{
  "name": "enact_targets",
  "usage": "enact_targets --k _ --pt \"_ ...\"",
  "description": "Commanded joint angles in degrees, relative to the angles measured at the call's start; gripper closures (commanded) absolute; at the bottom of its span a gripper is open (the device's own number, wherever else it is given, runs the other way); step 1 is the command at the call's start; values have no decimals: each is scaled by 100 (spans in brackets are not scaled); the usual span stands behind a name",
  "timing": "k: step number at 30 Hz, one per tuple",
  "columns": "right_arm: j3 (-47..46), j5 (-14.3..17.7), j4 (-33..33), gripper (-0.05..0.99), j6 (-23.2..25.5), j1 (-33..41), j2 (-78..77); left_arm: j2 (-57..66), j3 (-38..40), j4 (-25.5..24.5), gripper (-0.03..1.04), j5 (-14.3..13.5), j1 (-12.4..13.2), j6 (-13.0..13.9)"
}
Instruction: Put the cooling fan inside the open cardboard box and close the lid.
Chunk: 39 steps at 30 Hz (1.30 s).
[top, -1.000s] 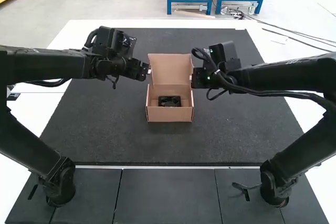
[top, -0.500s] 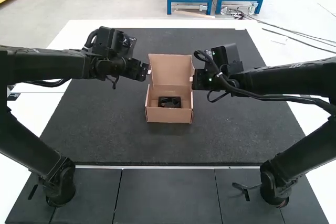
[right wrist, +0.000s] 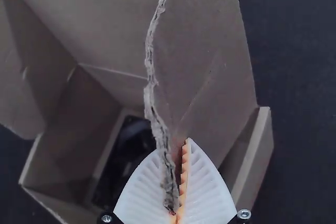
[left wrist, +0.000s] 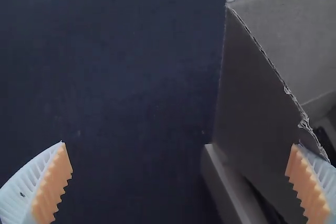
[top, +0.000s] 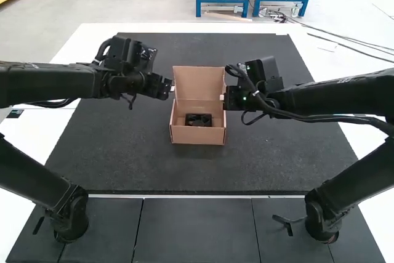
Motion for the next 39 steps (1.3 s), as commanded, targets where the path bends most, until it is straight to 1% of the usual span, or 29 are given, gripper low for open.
enact_targets --k 1,11,19,37,39 --pt "-115 -353 28 95 53 188 -144 -178 -69 46 4 27 -64 -41" --pt "-211 -433 28 95 132 188 -144 -327 -341 90 4 53 -64 -49" --pt "-264 -564 19 95 220 276 -144 -486 -526 90 4 53 -64 -49" --pt "-466 -512 -34 95 176 434 -153 -723 -816 90 4 62 -72 -49" --pt "-493 -494 -43 95 159 434 -153 -749 -851 90 4 97 -72 -49"
